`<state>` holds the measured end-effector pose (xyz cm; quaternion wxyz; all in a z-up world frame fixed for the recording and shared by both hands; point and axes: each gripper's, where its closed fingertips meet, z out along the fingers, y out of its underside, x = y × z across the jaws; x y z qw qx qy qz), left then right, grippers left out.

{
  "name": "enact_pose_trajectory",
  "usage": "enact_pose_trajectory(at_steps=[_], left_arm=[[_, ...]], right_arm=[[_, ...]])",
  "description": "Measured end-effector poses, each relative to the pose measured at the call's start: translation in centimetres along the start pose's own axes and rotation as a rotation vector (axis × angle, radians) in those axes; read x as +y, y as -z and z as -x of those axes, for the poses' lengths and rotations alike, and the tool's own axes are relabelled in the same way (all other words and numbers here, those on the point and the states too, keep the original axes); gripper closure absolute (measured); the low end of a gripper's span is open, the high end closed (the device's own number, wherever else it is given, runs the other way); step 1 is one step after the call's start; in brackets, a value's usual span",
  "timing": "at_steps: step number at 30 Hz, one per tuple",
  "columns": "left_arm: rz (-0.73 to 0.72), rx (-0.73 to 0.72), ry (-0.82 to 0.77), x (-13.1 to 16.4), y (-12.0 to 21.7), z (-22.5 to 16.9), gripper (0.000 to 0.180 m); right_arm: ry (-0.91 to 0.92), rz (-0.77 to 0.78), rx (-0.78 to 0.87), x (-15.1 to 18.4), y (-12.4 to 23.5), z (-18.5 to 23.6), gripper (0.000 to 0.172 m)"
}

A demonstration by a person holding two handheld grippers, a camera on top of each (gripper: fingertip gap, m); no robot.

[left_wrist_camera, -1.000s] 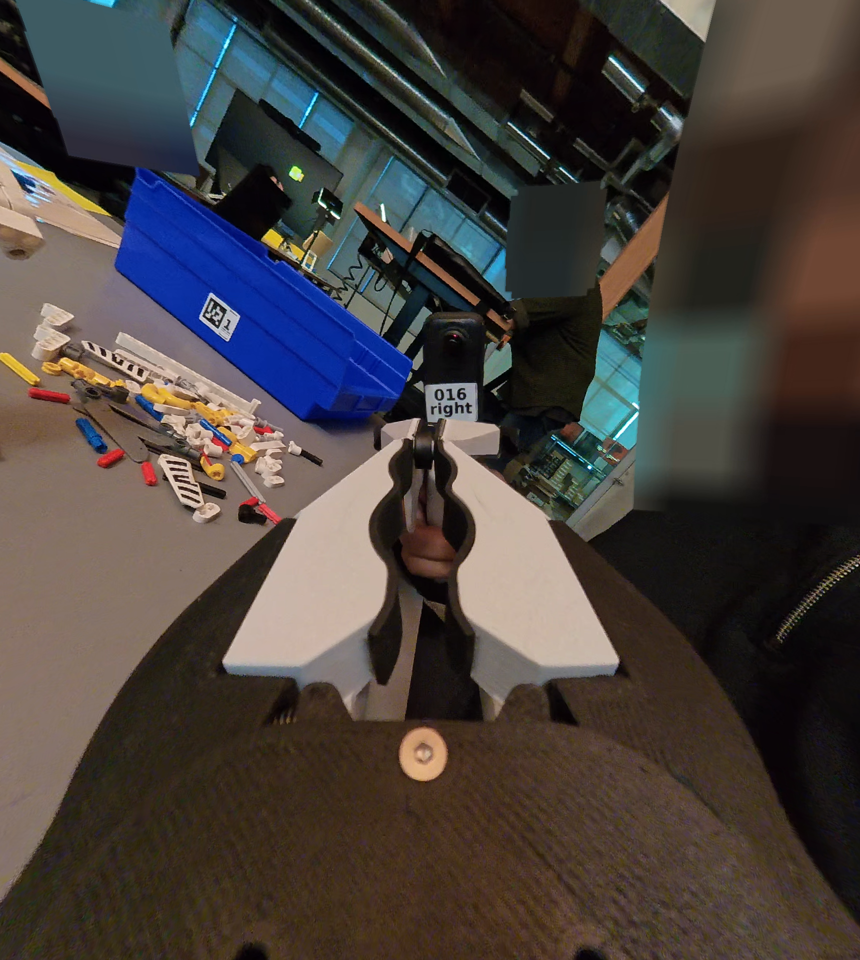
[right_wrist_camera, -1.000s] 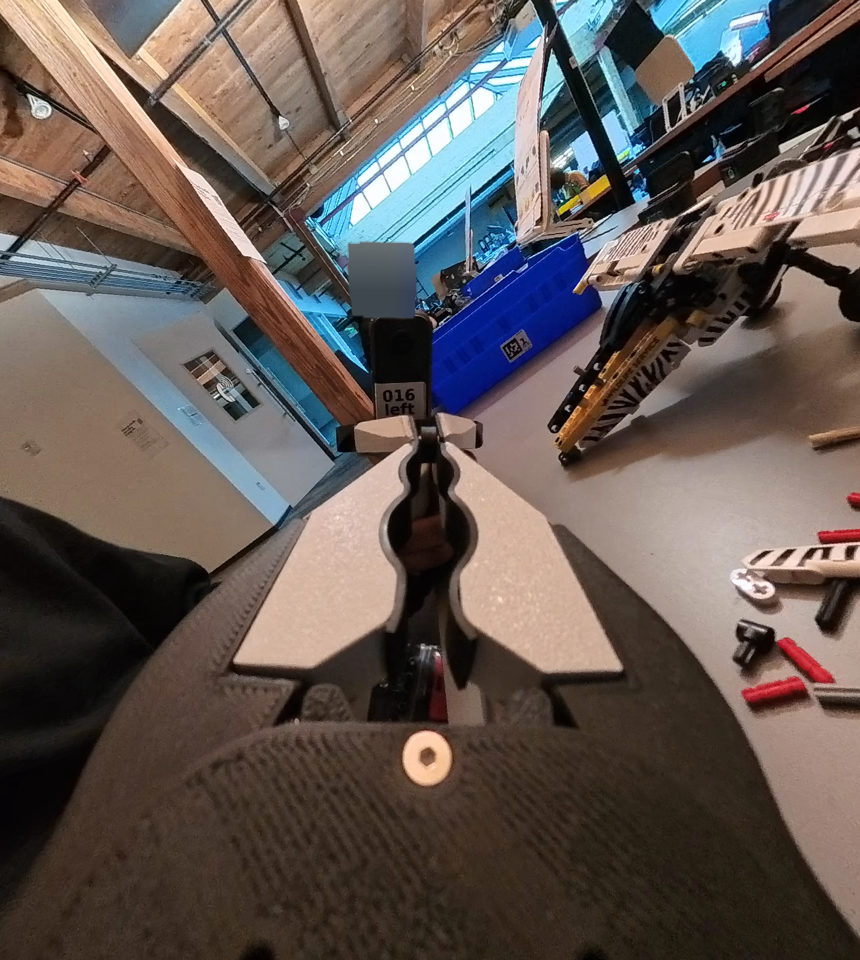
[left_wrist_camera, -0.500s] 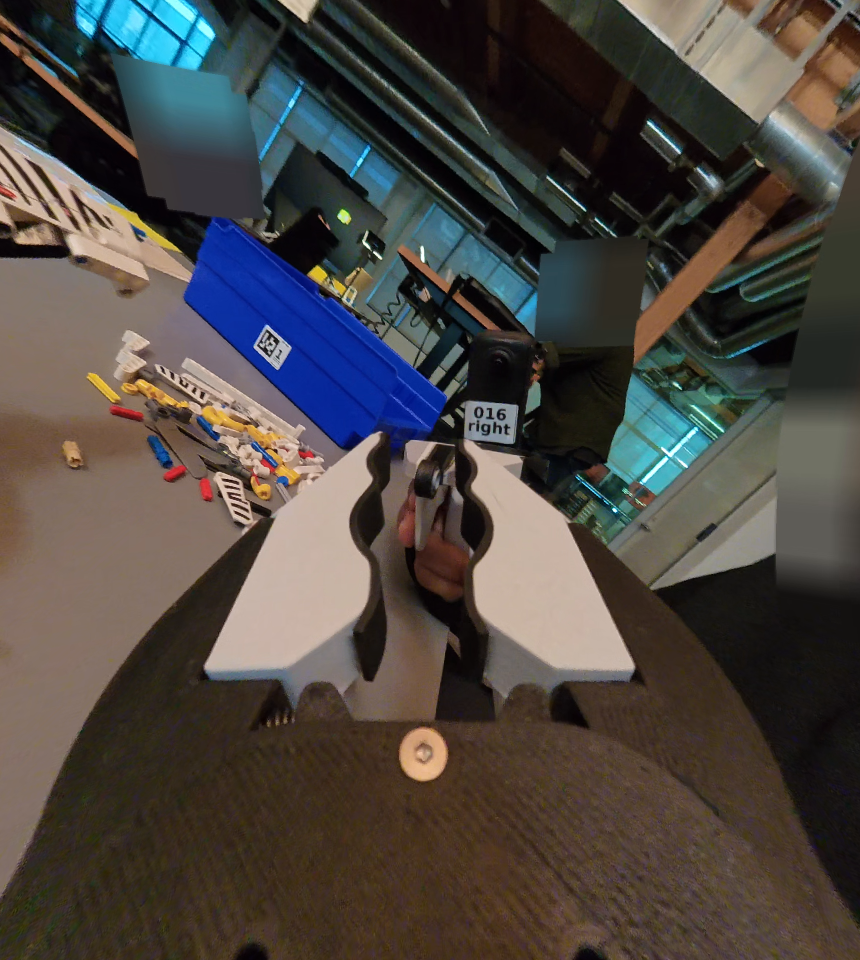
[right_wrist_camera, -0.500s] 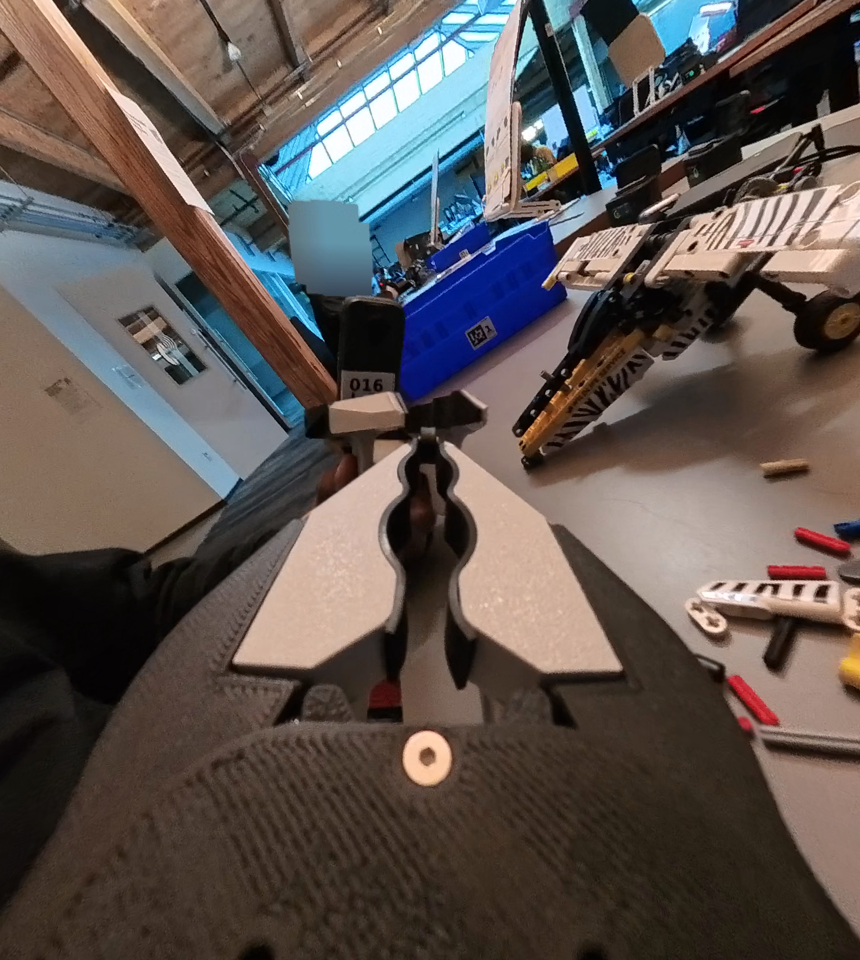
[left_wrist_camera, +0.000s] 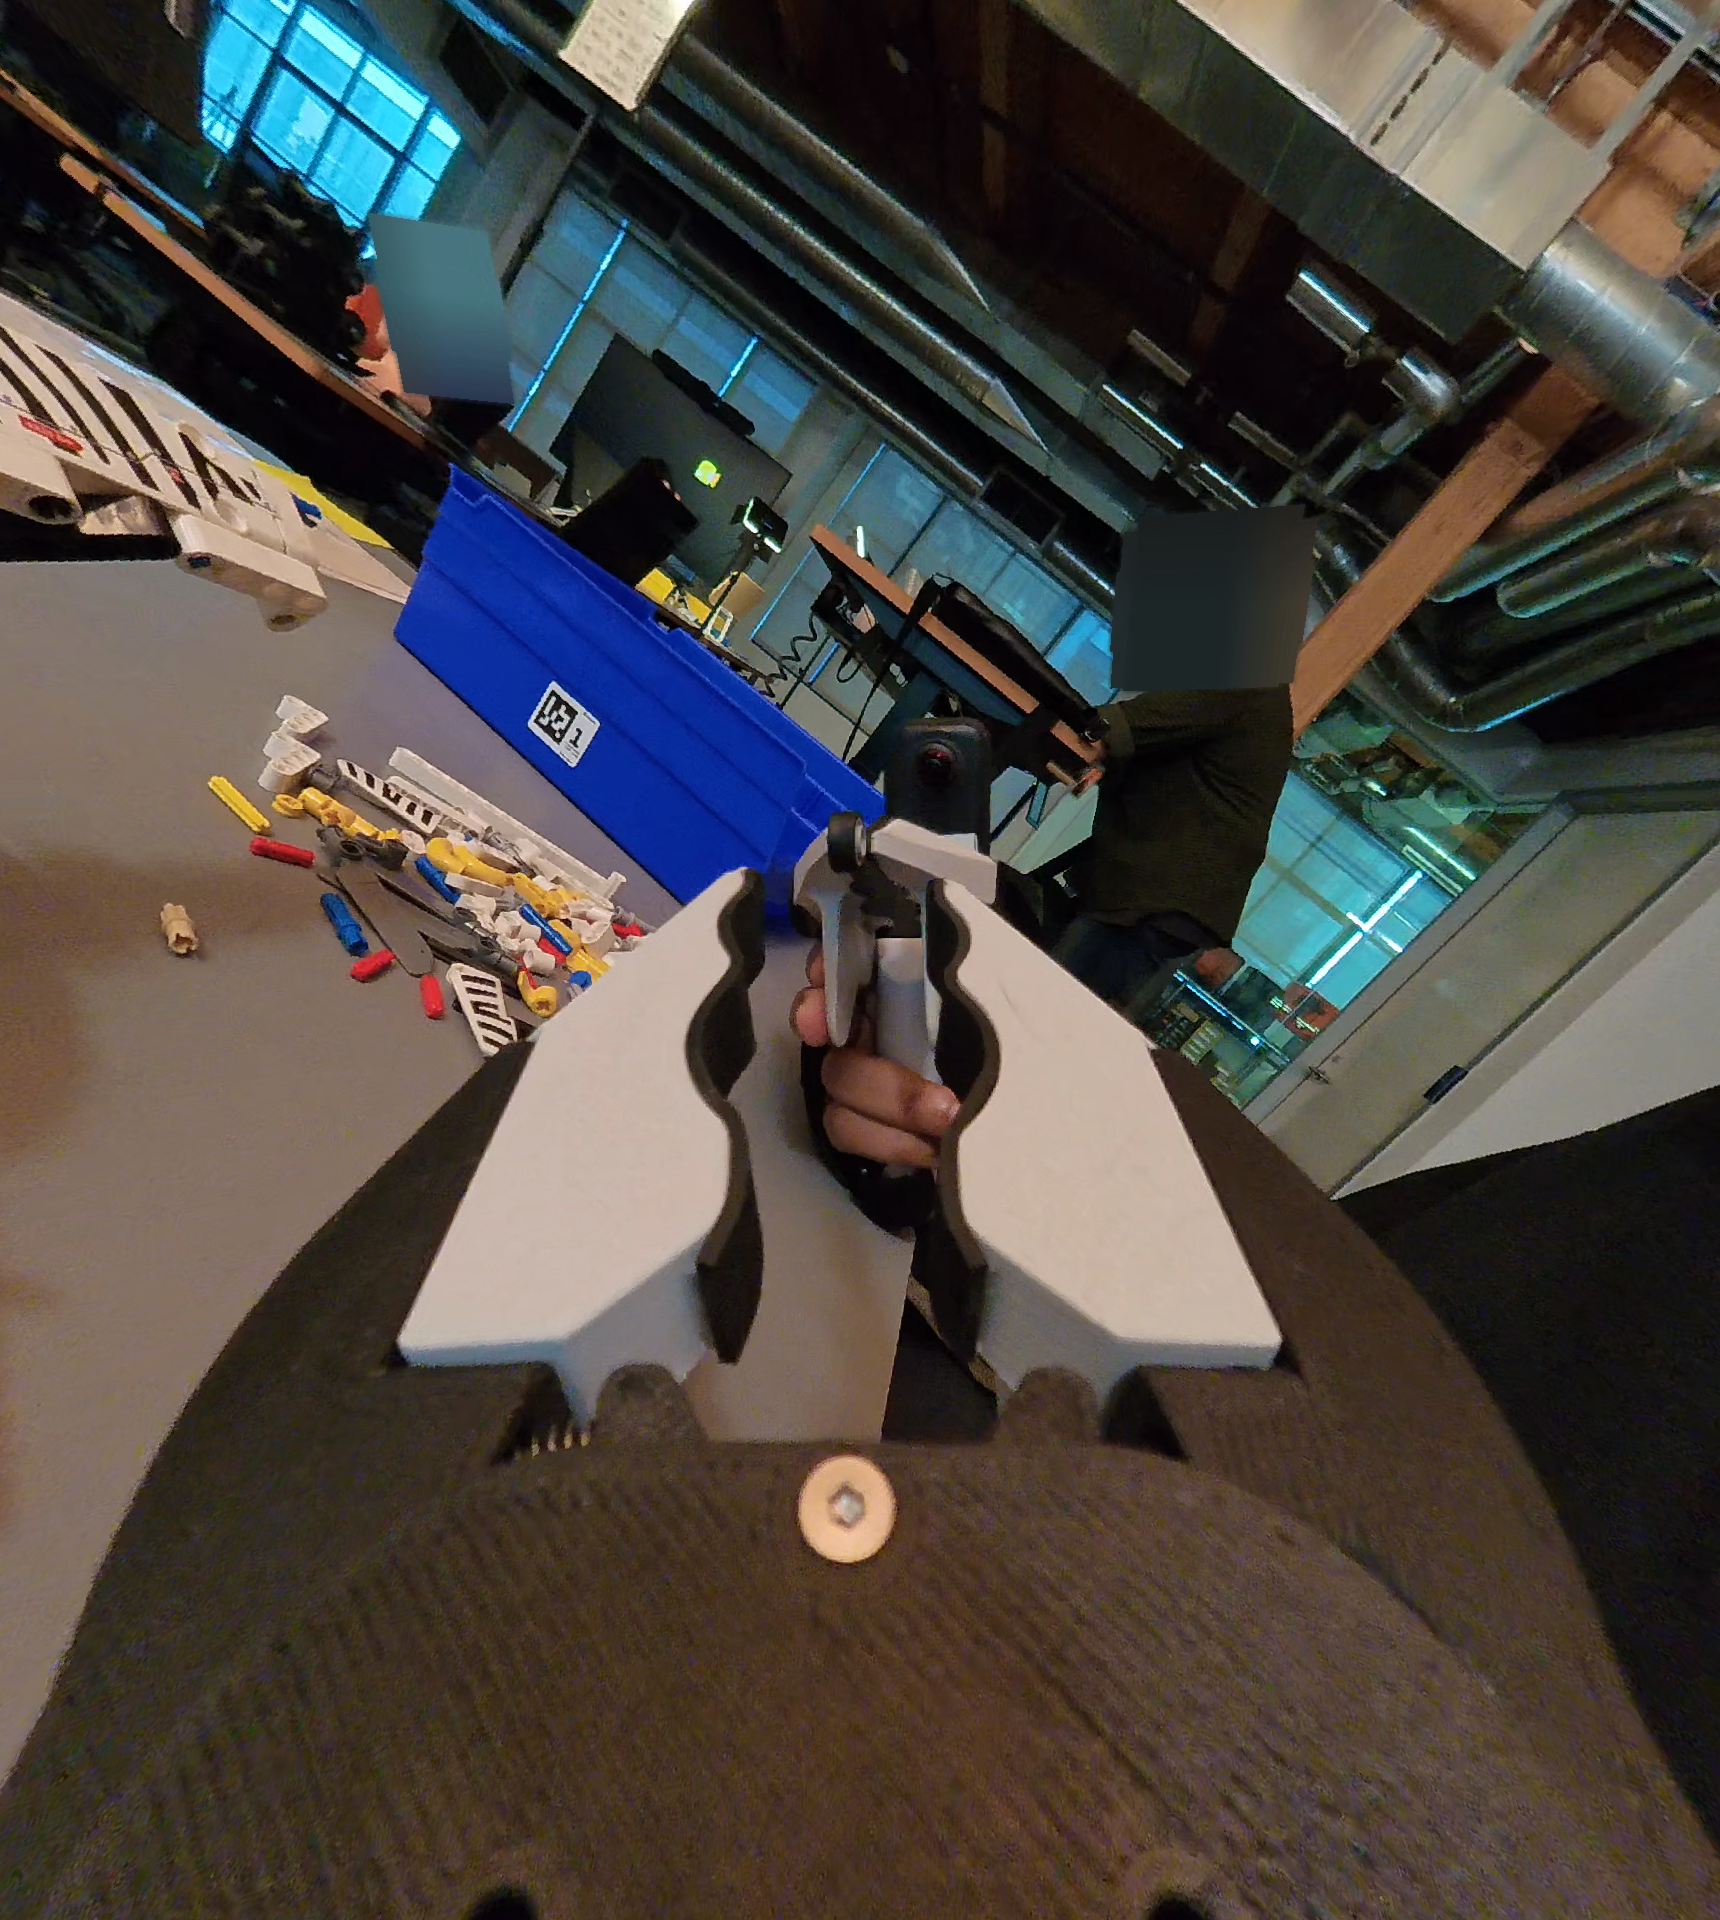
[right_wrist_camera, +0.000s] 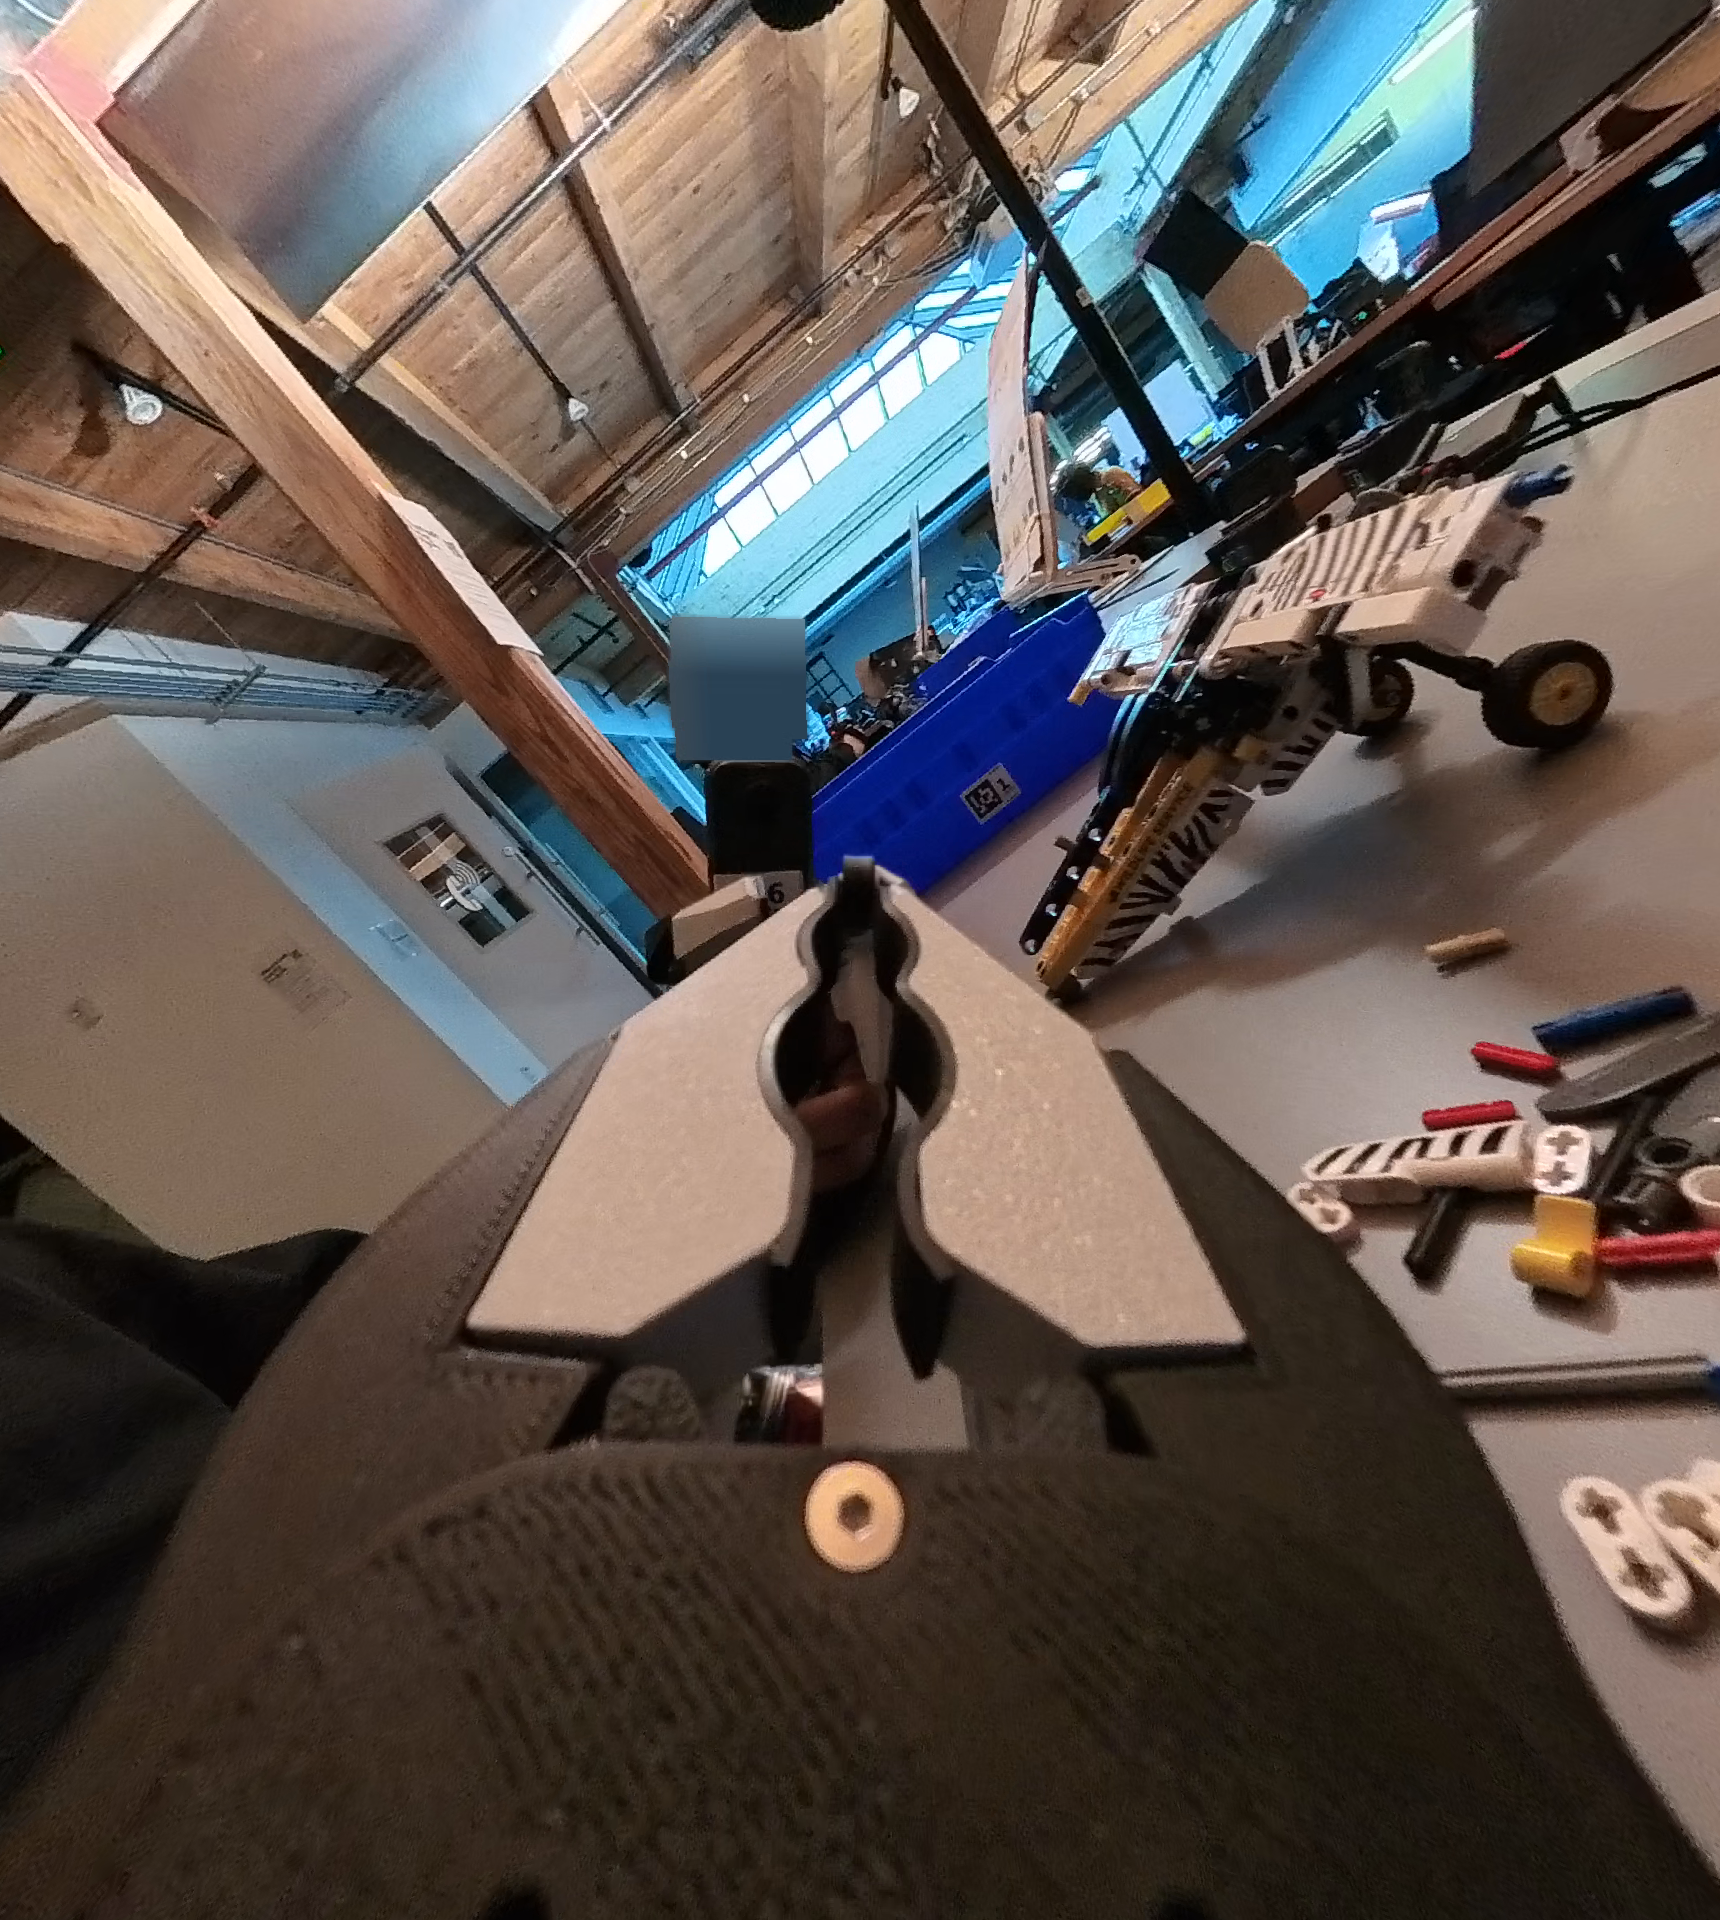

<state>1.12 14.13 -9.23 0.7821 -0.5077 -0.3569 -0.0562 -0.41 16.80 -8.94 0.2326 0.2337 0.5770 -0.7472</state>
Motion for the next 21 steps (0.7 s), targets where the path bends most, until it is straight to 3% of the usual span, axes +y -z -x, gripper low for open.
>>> enact_pose_trajectory(at_steps=[11, 17, 21], left_arm=[[0.063, 0.060, -0.033, 1.2, -0.2, -1.3, 0.180], [0.072, 0.099, -0.036, 1.4, -0.2, -1.9, 0.180], [0.095, 0.111, -0.028, 1.8, -0.4, -2.1, 0.171]], right_arm=[[0.079, 0.069, -0.081, 1.3, -0.9, 2.1, 0.169], [0.085, 0.092, -0.106, 1.8, -1.1, 2.6, 0.169], [0.066, 0.102, -0.122, 2.0, -1.2, 2.7, 0.169]])
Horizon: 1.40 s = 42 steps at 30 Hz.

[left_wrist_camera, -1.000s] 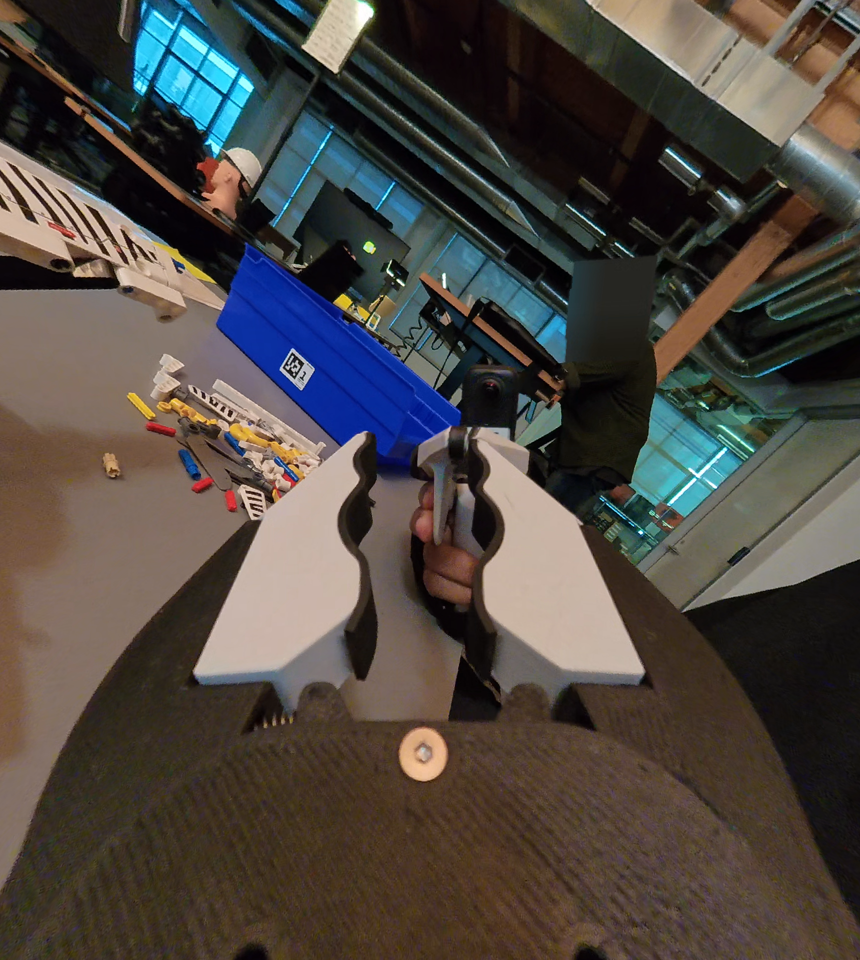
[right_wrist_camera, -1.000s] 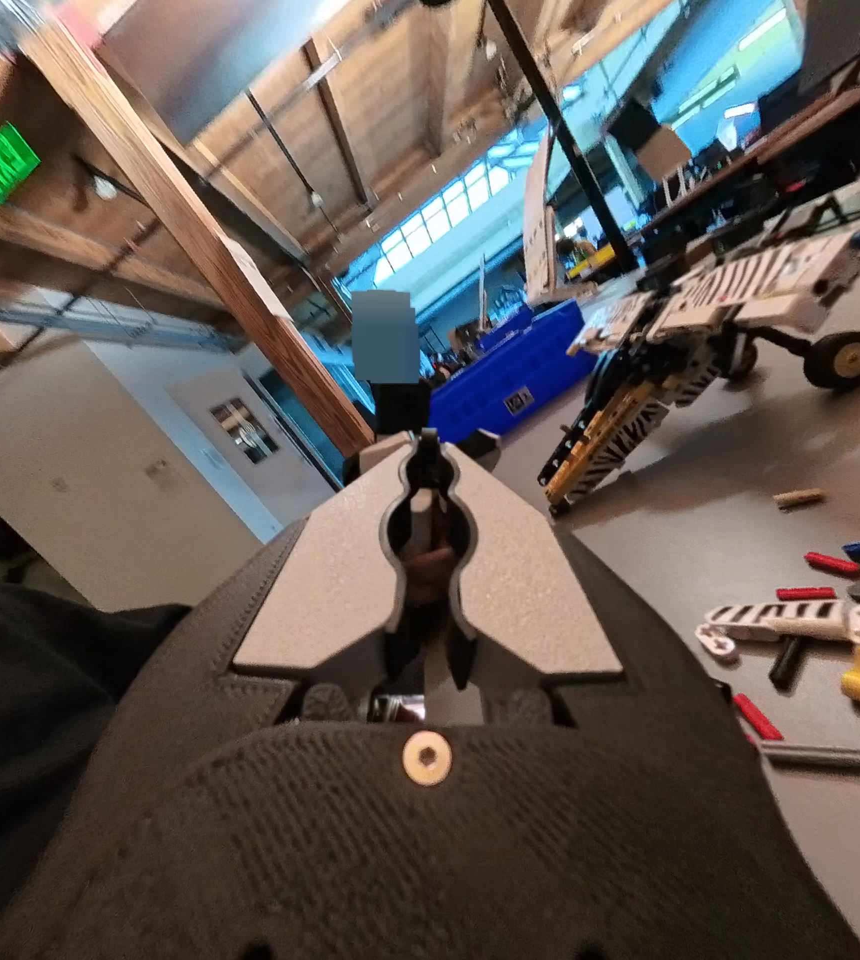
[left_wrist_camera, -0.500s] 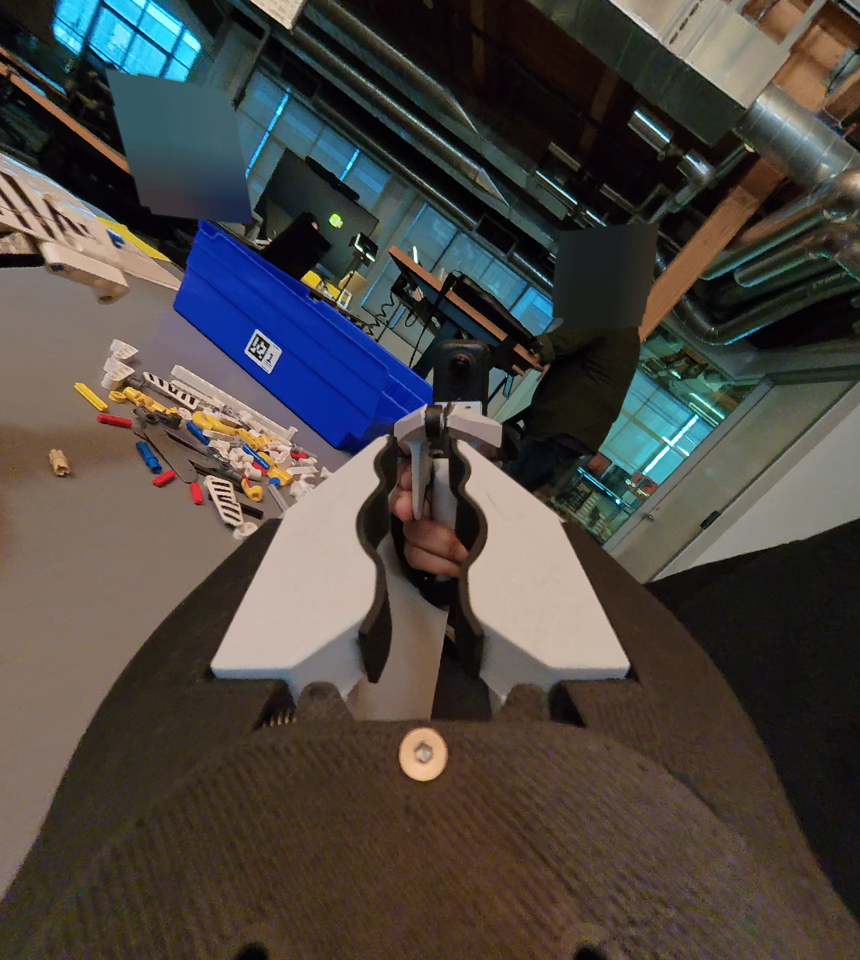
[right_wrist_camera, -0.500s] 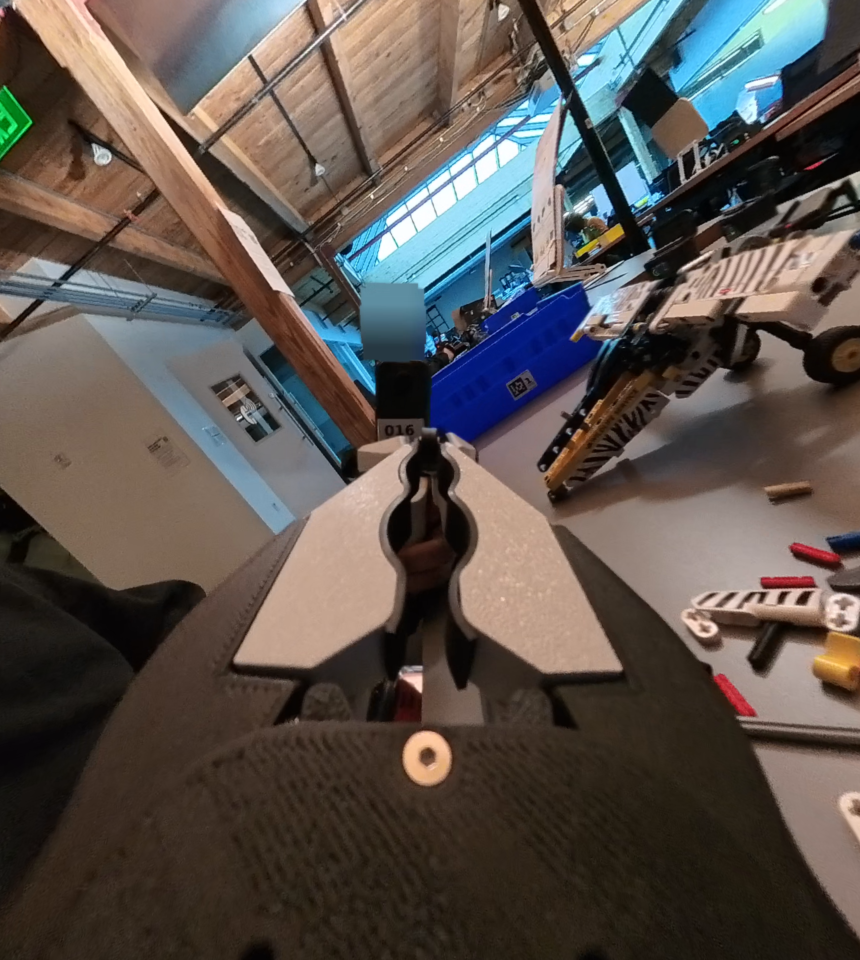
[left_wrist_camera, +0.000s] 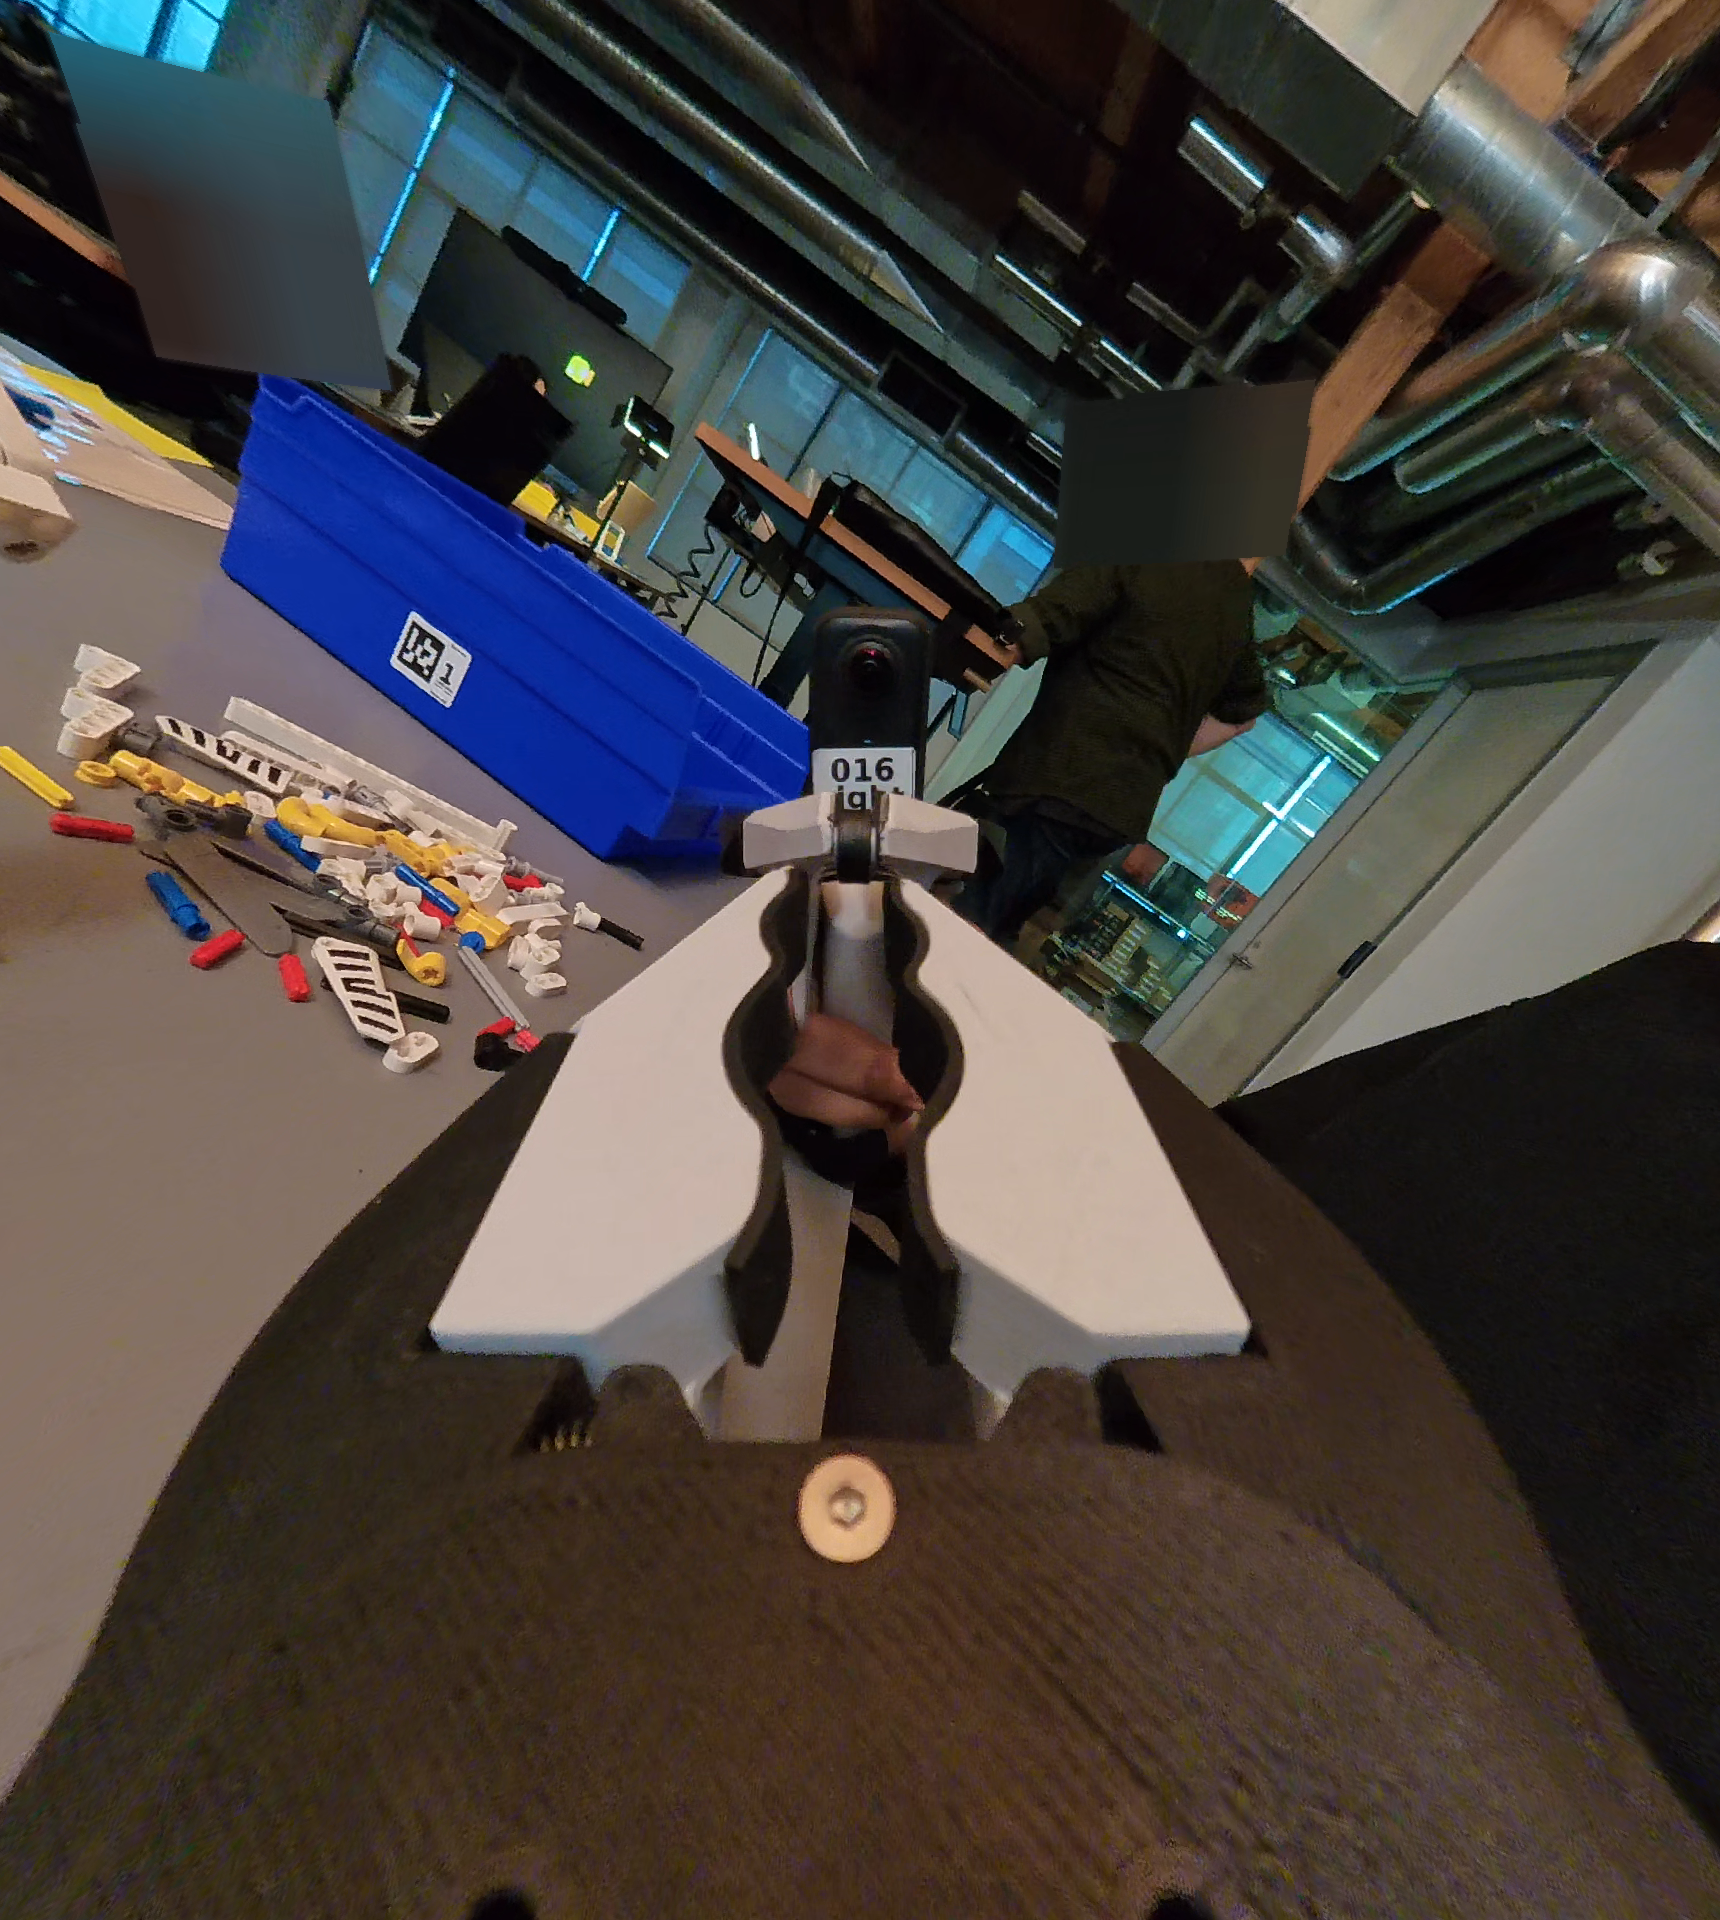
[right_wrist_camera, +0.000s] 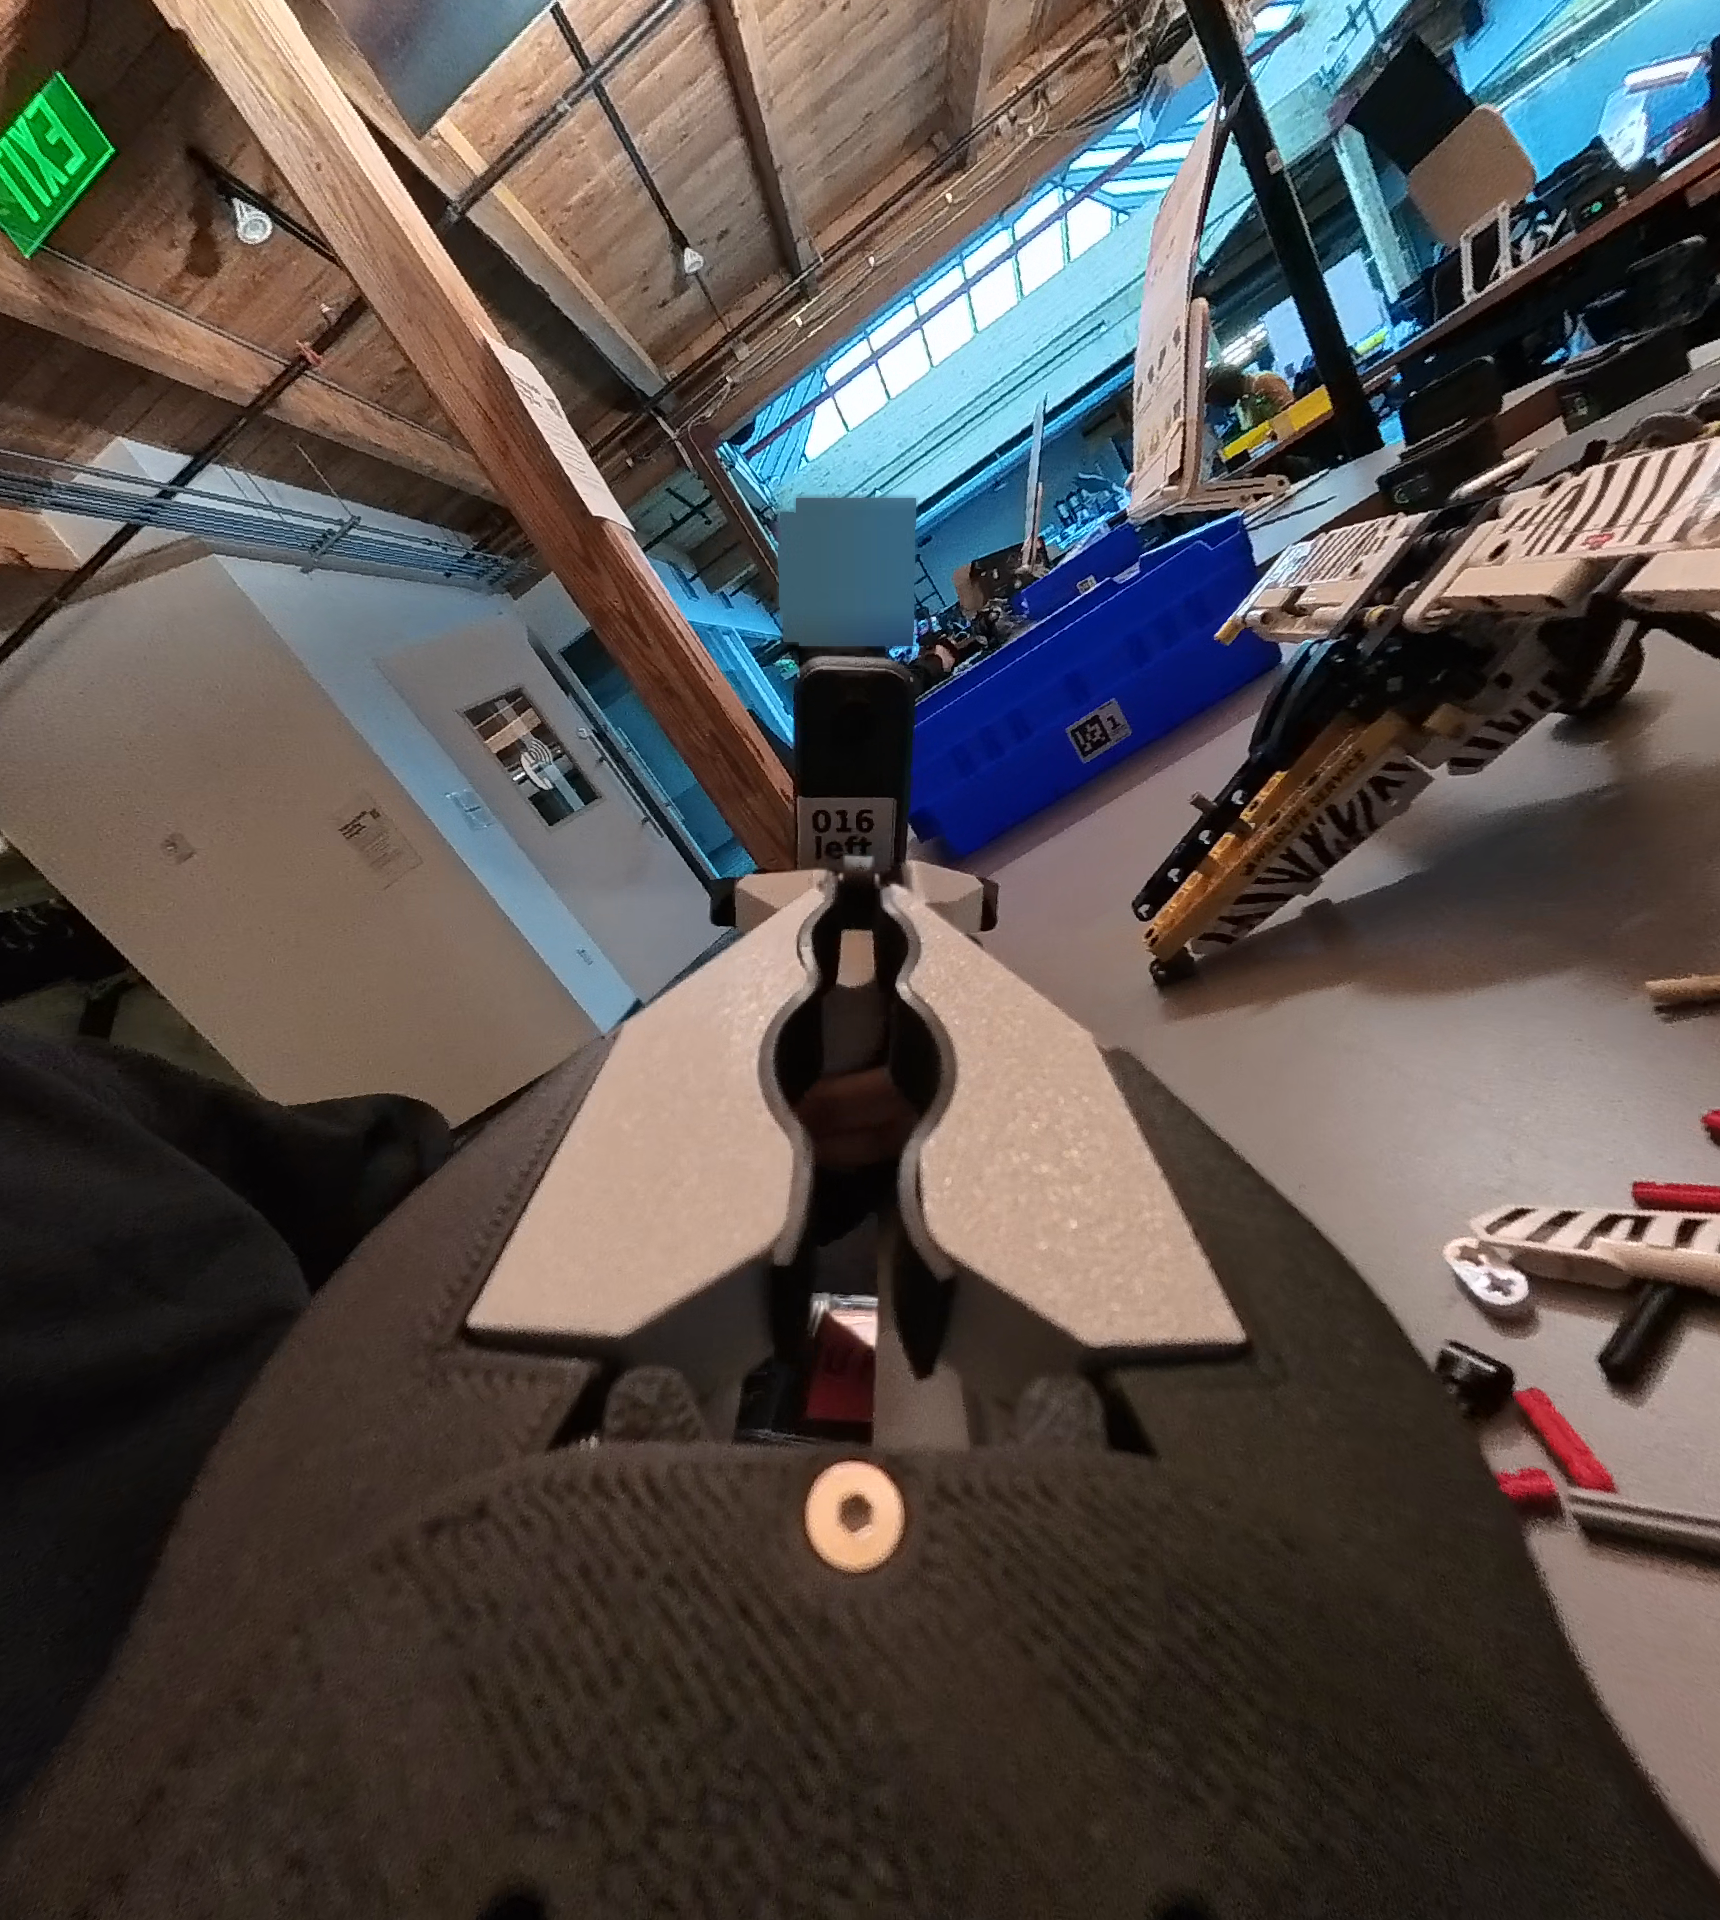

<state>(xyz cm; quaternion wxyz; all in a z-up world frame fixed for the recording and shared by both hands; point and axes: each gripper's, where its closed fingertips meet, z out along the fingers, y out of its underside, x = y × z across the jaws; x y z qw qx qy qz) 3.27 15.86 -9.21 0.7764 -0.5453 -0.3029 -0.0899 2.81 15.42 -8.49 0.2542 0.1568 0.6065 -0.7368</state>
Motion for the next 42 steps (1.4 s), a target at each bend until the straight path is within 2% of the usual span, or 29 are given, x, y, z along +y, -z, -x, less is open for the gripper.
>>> enact_pose_trajectory(at_steps=[6, 23, 36, 42], left_arm=[[-0.011, 0.014, -0.019, -0.1, 0.1, -0.4, 0.177], [0.036, 0.136, 0.011, 0.4, 0.0, -1.9, 0.177], [0.038, 0.152, 0.010, 0.5, 0.1, -2.2, 0.177], [0.011, 0.093, 0.007, 0.1, 0.1, -1.4, 0.177]], right_arm=[[-0.052, 0.025, -0.035, 0.5, -0.3, 0.1, 0.169], [-0.286, 0.030, -0.269, 0.5, -0.1, 1.8, 0.168], [-0.316, 0.036, -0.308, 0.5, -0.3, 2.1, 0.168], [-0.261, 0.017, -0.224, 0.4, -0.4, 1.3, 0.169]])
